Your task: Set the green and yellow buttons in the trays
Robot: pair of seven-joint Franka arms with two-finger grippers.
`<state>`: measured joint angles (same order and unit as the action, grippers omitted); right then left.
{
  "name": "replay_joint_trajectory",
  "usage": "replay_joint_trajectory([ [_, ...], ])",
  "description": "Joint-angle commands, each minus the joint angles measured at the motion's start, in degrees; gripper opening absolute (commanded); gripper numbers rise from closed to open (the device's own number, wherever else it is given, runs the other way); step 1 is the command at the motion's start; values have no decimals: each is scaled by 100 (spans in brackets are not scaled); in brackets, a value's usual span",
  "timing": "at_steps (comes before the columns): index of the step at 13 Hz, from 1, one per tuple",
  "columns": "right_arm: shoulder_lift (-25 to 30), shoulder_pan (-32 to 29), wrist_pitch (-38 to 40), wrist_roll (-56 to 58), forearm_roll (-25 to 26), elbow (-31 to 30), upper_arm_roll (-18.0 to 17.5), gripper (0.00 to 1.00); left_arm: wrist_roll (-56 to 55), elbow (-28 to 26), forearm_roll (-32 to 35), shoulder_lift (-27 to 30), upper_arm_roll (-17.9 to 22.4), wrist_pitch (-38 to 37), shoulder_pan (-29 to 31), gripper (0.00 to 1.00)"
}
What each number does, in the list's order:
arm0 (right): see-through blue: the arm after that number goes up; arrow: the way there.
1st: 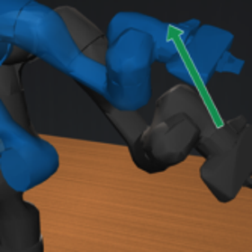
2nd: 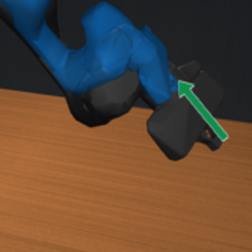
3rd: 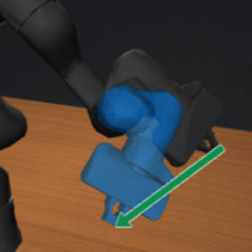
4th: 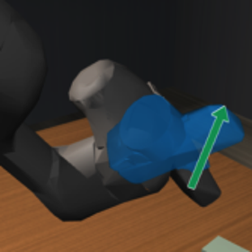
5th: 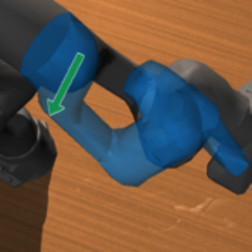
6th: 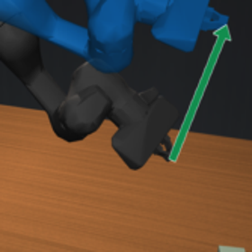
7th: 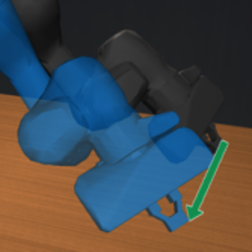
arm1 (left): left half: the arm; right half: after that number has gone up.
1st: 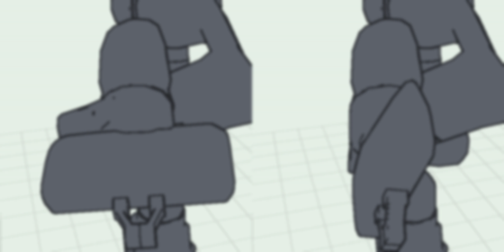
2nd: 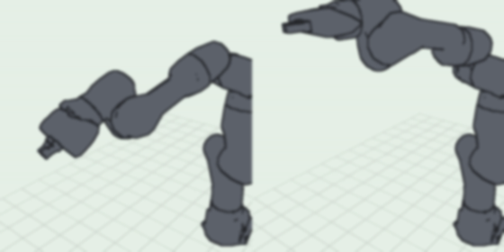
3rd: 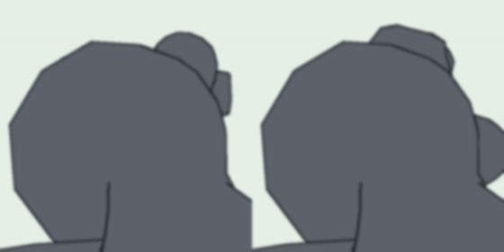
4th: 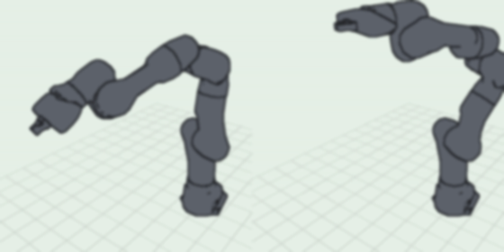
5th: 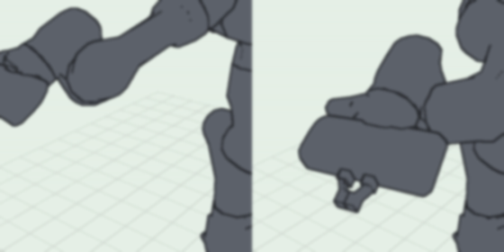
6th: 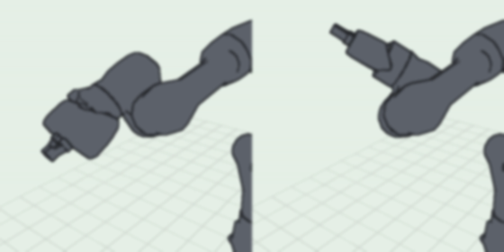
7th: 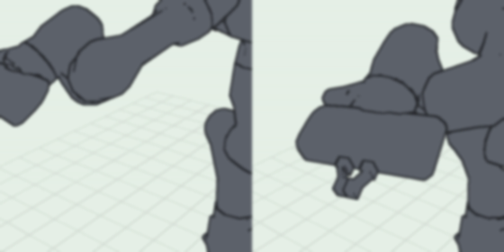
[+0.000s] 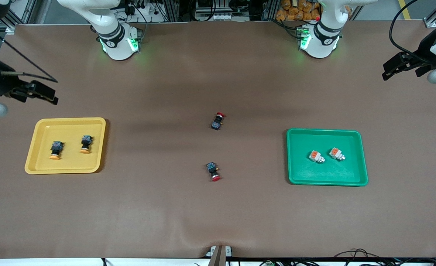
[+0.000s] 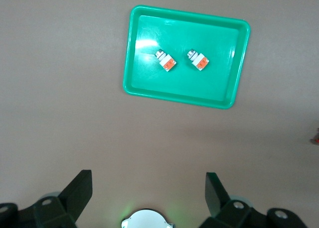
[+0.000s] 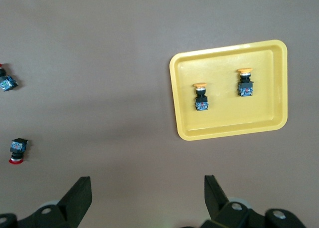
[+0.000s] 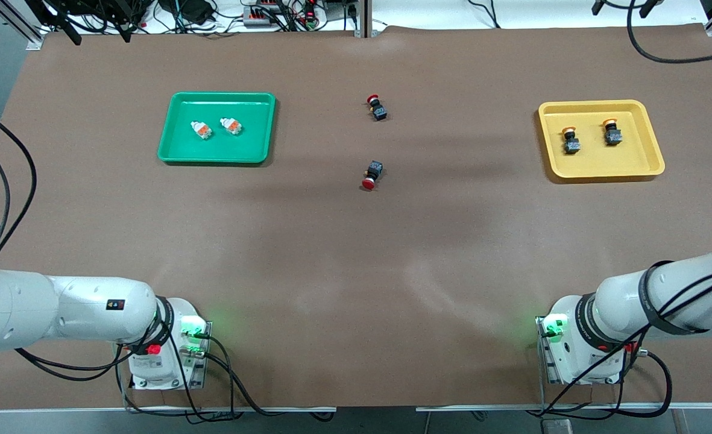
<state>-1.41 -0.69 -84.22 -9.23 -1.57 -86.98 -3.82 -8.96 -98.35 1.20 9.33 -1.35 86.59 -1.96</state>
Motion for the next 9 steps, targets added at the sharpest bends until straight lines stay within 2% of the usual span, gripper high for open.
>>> replay_joint_trajectory([
  [1, 396, 148, -209, 105, -81, -487, 145, 100, 88, -149, 47, 201, -15, 16, 3, 100],
  [9, 387, 104, -191, 290, 16, -434, 136, 100, 105, 62, 38, 201, -23, -142, -33, 100],
])
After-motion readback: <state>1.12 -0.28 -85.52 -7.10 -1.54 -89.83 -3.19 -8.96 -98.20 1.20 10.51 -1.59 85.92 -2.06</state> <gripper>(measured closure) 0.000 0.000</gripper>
